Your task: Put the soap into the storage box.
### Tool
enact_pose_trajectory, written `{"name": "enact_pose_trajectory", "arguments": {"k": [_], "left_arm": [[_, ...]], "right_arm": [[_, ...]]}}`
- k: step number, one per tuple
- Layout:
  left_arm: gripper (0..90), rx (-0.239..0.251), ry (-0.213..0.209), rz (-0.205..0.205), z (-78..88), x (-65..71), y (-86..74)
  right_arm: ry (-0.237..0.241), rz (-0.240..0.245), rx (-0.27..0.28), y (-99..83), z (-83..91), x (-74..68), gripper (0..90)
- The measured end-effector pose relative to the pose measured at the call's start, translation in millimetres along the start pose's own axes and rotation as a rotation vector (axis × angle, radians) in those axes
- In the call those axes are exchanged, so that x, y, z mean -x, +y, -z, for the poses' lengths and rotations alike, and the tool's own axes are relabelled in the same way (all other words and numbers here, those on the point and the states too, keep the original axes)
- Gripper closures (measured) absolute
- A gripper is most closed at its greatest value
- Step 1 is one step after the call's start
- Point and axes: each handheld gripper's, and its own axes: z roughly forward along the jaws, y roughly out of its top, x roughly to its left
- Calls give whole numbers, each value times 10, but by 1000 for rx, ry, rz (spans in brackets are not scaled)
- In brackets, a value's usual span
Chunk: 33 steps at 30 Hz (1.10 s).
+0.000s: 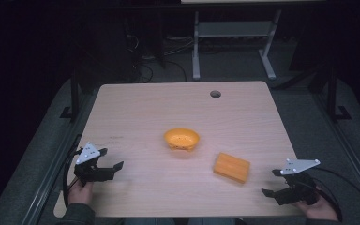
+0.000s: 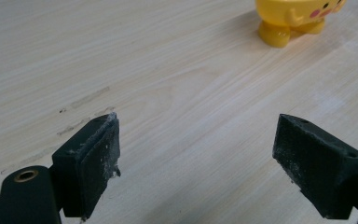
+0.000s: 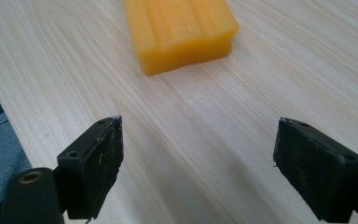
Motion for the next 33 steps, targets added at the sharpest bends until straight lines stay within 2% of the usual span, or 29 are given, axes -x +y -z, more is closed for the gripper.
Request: {"name": "enact_pose_trajectory", "arguments": {"k": [8, 10, 17, 19, 25, 30, 33], "left_arm": [[143, 13, -1, 4, 15, 3, -1], [143, 14, -4, 15, 7, -8, -10], [143, 12, -1, 8, 36, -14, -33], [143, 11, 0, 18, 48, -23, -62], [143, 15, 0, 11, 62, -18, -72], [143, 6, 2, -3, 85, -12, -75], [143, 15, 7, 14, 103, -33, -89]], "right_arm": [[40, 33, -58, 202, -177, -11, 148], [40, 42, -59, 255, -184, 13, 148], [43, 62, -70, 401, -201, 51, 148], [50, 88, -74, 495, -218, 34, 148], [52, 129, -66, 663, -200, 6, 148], [58, 157, -93, 805, -249, -19, 148], [64, 175, -95, 883, -291, -39, 148]]}}
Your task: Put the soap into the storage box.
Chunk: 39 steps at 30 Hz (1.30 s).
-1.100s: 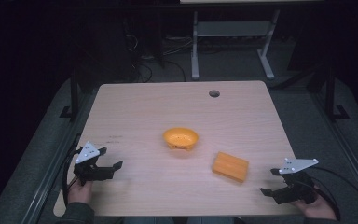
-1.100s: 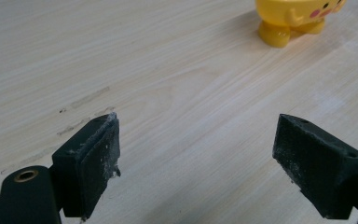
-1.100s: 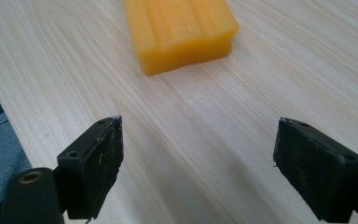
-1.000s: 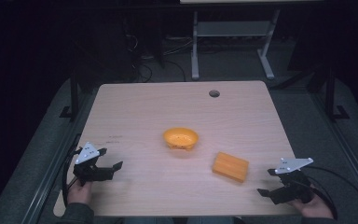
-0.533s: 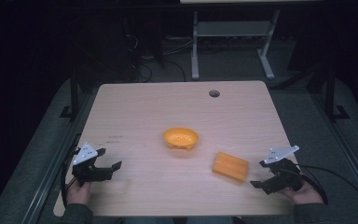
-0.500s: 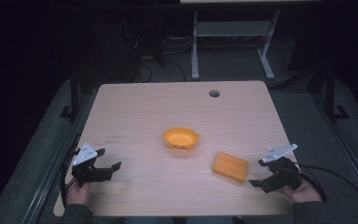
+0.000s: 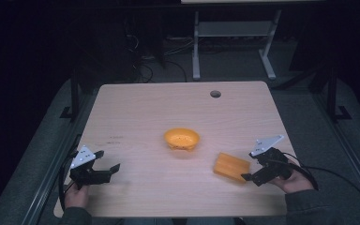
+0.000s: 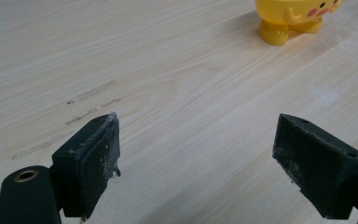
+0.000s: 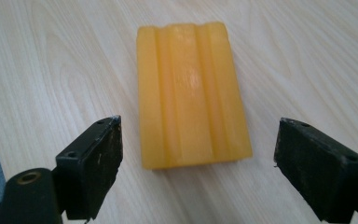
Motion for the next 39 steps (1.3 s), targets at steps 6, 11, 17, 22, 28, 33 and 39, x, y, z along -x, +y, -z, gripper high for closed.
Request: {"name": "enact_pose_trajectory", "arguments": {"k": [6, 11, 17, 22, 28, 33, 39], "left_arm": [[143, 7, 3, 4, 16, 1, -5], [143, 3, -1, 9, 11, 2, -14], [143, -3, -4, -2, 5, 7, -17], [143, -3, -7, 3, -3, 15, -17], [143, -3, -9, 2, -7, 10, -18], [143, -7, -14, 1, -10, 9, -19], [143, -16, -21, -9, -12, 13, -12]], "right_arm": [[4, 36, -7, 114, -57, -4, 147], [11, 46, -23, 173, -93, 0, 144], [23, 74, -45, 234, -188, -3, 143], [26, 72, -72, 261, -269, 1, 143], [33, 78, -110, 288, -370, 23, 143], [42, 85, -133, 312, -449, 34, 143], [48, 94, -172, 342, -557, 31, 144]]}}
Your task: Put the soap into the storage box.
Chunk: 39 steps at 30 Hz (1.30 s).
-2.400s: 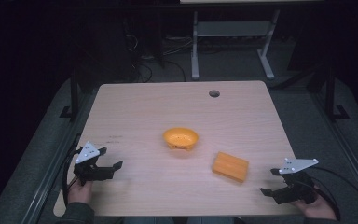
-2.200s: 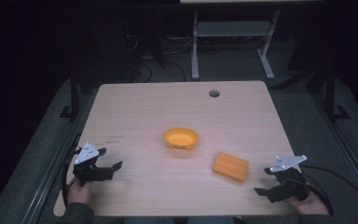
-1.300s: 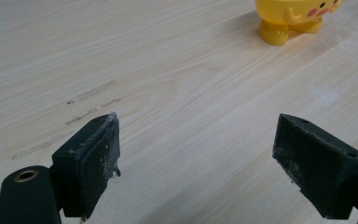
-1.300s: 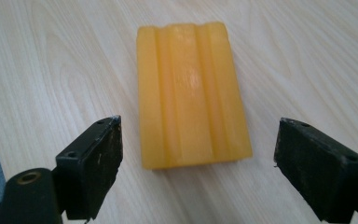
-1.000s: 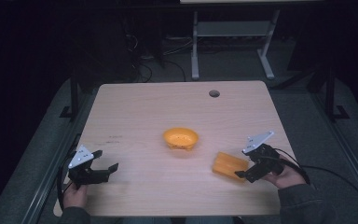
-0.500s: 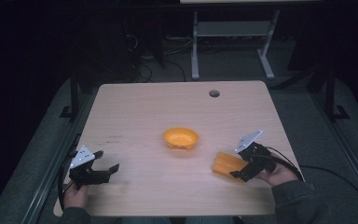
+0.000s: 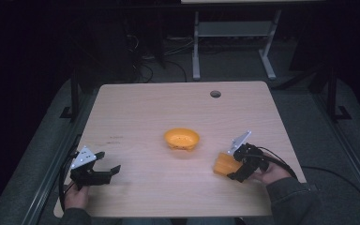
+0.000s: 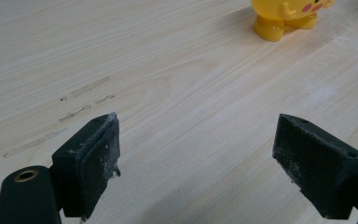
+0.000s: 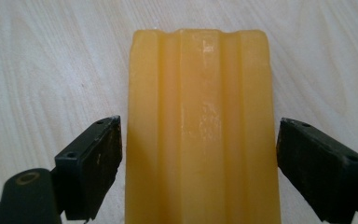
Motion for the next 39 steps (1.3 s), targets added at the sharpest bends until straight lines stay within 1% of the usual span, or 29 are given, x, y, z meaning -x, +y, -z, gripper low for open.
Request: {"name": "enact_pose_trajectory", "arguments": {"k": [3, 6, 7, 12, 13, 17, 22, 31, 33, 36, 39], "left_arm": [[143, 2, 0, 2, -3, 0, -1], [143, 0, -2, -1, -1, 1, 1], [143, 2, -5, 0, -3, 2, 2], [143, 3, -9, -5, -5, 9, 3], [143, 3, -8, -8, -6, 7, 3], [143, 2, -8, -7, -3, 7, 4], [143, 2, -7, -7, -4, 8, 4], [143, 2, -9, -9, -2, 8, 6], [143, 5, -9, -6, -1, 9, 5], [143, 15, -4, -4, 2, 8, 4], [143, 16, -3, -2, 5, 9, 4]], "right_arm": [[4, 1, -4, 16, -22, 1, 144], [4, 5, -18, 40, -59, -3, 144], [5, 6, -32, 51, -87, -4, 145], [-1, 18, -47, 68, -127, -7, 151], [1, 14, -50, 71, -134, -11, 153], [-6, 26, -66, 80, -167, -10, 165], [-7, 25, -80, 85, -185, -16, 192], [-7, 29, -82, 89, -184, -13, 201], [-4, 27, -84, 93, -182, -17, 201], [-6, 36, -83, 92, -179, -13, 203], [5, 39, -87, 93, -172, -19, 204]]}}
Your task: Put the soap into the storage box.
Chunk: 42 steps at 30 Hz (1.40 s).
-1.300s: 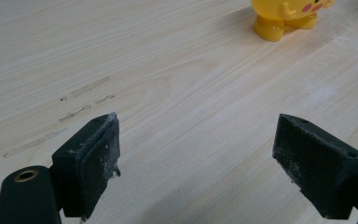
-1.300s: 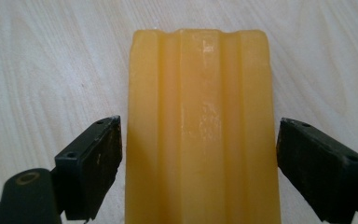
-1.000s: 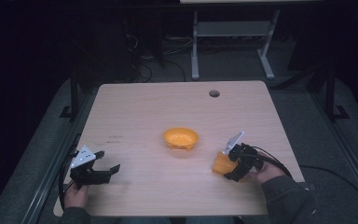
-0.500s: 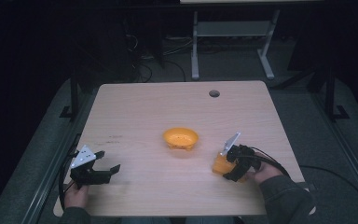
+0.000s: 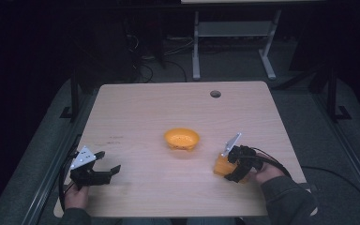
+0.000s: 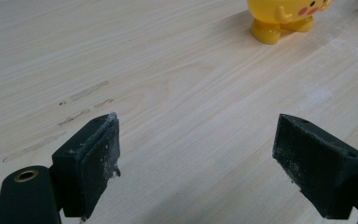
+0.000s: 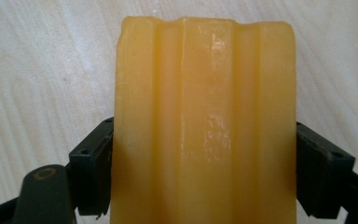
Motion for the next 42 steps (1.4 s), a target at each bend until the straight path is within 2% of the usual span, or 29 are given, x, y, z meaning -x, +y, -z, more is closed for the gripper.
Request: {"name": "enact_pose_trajectory", "arguments": {"k": [5, 7, 14, 29, 42], "left_arm": [[143, 1, 1, -1, 5, 0, 2], [143, 1, 2, 0, 9, 0, 1], [143, 1, 0, -8, 13, -4, 4], [143, -4, -3, -5, 10, -5, 4], [143, -4, -3, -5, 5, -1, 6]], "right_arm": [[6, 1, 26, 2, 30, 2, 204], [12, -2, 52, 3, 66, 15, 205], [2, 9, 47, 62, 132, 40, 205], [12, 5, 78, 180, 261, 147, 205], [3, 26, 95, 348, 377, 221, 205]]}}
